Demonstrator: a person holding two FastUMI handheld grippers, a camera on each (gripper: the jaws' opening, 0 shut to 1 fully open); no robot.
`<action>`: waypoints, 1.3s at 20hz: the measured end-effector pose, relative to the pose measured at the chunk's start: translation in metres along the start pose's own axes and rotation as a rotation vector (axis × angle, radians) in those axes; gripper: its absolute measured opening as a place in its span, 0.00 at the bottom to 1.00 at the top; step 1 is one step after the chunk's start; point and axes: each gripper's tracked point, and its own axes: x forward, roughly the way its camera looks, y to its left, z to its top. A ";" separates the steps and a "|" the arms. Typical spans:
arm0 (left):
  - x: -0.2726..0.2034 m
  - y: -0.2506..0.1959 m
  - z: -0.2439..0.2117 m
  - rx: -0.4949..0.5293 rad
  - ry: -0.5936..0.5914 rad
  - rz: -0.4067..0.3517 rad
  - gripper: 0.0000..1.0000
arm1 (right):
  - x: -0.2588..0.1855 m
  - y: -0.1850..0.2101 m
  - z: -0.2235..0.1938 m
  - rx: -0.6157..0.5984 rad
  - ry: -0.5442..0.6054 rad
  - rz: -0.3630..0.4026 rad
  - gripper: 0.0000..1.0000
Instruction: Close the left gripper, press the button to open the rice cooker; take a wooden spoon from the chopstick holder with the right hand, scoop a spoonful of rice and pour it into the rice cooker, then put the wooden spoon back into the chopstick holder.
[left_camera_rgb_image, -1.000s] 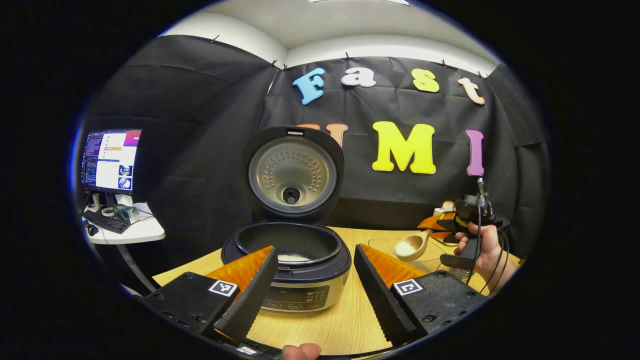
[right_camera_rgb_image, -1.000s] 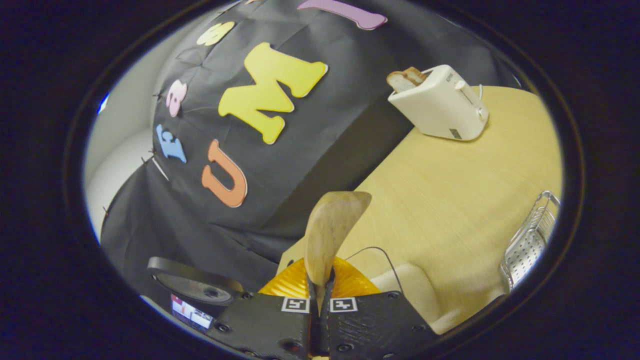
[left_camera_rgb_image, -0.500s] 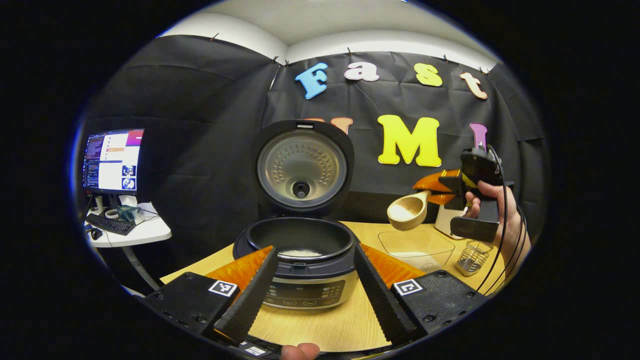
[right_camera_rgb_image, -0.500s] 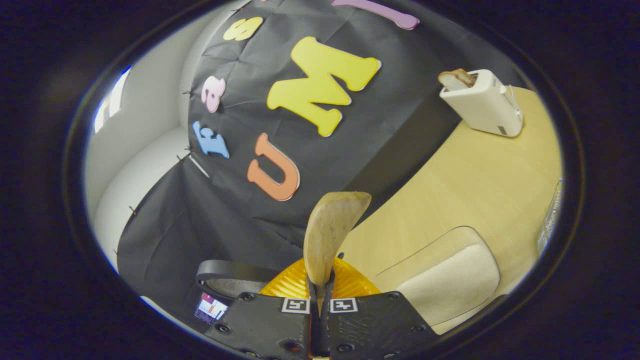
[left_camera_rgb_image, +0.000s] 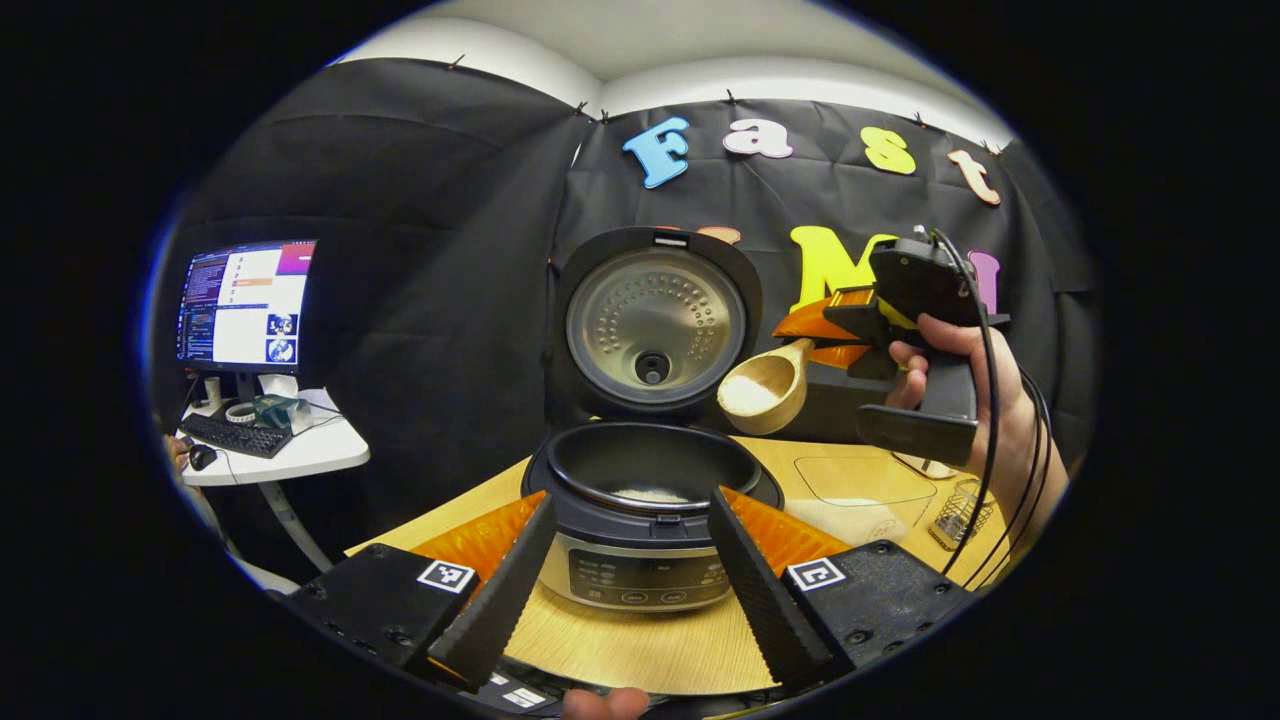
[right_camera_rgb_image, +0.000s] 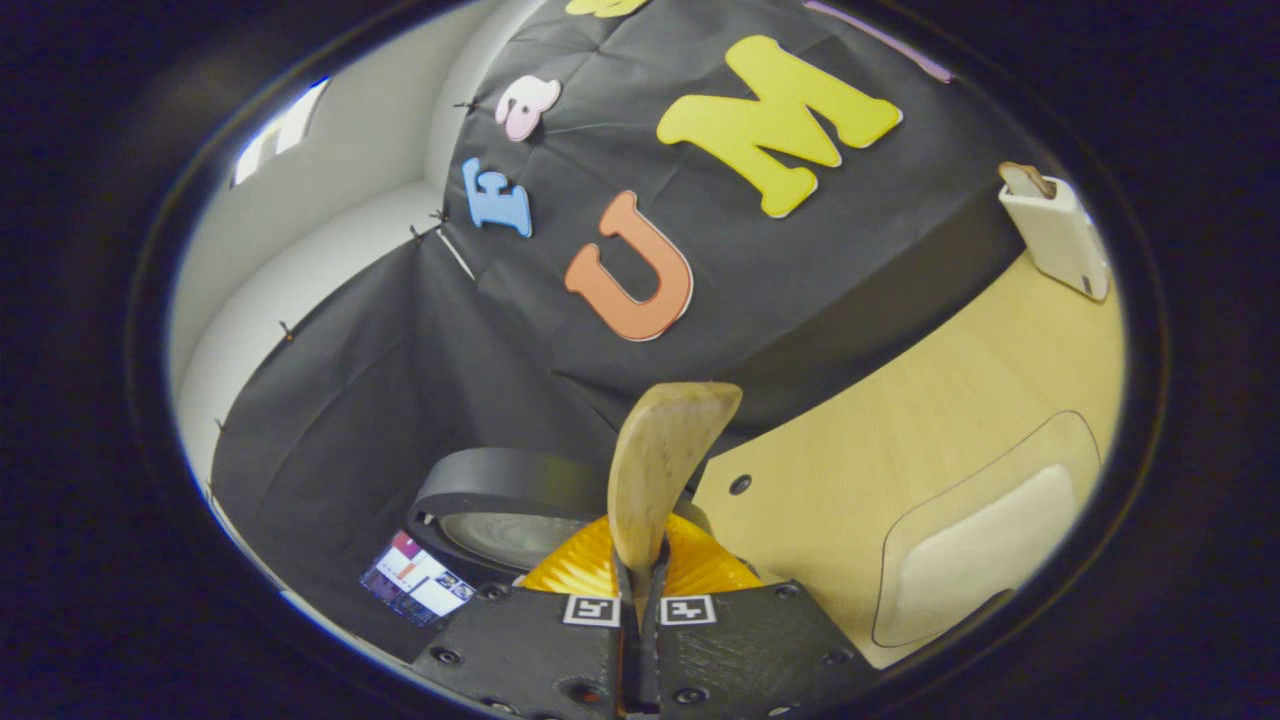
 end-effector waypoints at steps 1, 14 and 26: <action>-0.001 0.000 0.001 0.003 -0.003 -0.001 0.97 | 0.002 0.002 0.000 -0.024 -0.005 -0.006 0.00; -0.006 0.008 0.003 0.018 -0.003 0.006 0.97 | 0.005 0.053 -0.008 -0.417 -0.057 -0.024 0.00; -0.011 0.016 0.009 0.014 -0.022 0.019 0.97 | 0.010 0.094 -0.025 -0.840 -0.097 -0.004 0.00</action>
